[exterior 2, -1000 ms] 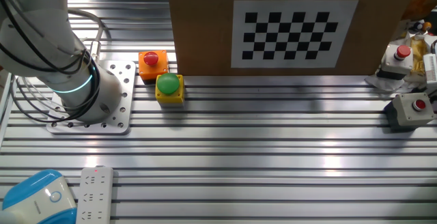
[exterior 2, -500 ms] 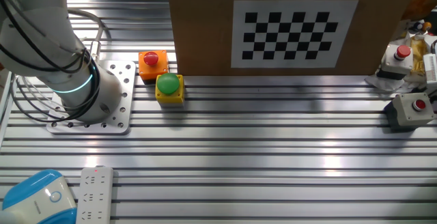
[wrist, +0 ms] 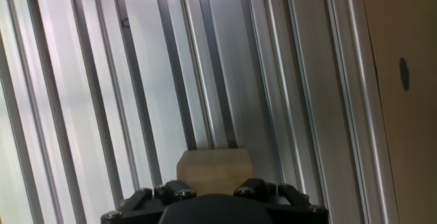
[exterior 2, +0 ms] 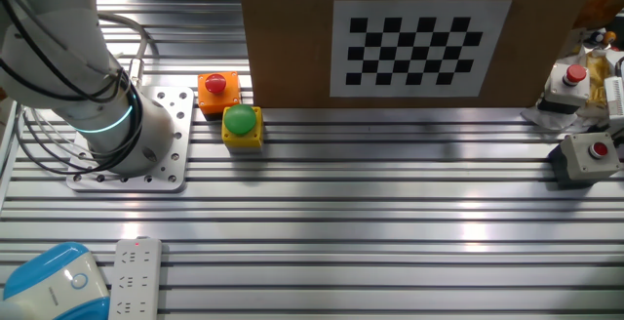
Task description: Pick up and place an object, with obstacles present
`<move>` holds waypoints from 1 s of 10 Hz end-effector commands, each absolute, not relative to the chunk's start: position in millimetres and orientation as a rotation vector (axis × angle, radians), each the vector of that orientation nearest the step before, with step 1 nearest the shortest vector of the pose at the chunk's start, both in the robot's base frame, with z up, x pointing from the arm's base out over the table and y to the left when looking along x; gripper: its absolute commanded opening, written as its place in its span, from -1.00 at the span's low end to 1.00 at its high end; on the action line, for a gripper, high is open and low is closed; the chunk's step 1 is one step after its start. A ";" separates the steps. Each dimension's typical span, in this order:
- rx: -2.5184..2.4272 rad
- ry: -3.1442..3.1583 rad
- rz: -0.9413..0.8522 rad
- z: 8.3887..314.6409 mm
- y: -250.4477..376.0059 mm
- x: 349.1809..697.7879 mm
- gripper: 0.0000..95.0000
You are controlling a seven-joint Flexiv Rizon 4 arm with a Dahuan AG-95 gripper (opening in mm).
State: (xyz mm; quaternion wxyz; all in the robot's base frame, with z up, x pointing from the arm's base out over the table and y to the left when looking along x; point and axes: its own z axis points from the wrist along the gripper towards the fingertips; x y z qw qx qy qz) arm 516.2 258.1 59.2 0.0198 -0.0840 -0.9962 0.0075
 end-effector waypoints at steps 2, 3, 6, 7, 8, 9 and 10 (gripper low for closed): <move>-0.261 -3.079 0.021 81.7 258.0 509.4 -1.00; -0.258 -3.075 0.030 87.5 258.3 507.7 -1.00; -0.253 -3.067 0.023 109.7 259.2 500.3 -1.00; -0.250 -3.063 0.019 116.3 258.9 499.1 -1.00; -0.253 -3.062 0.015 122.5 259.5 498.3 -1.00; -0.256 -3.063 0.011 127.2 260.4 497.7 -1.00; -0.259 -3.062 0.005 134.5 261.4 496.5 -1.00</move>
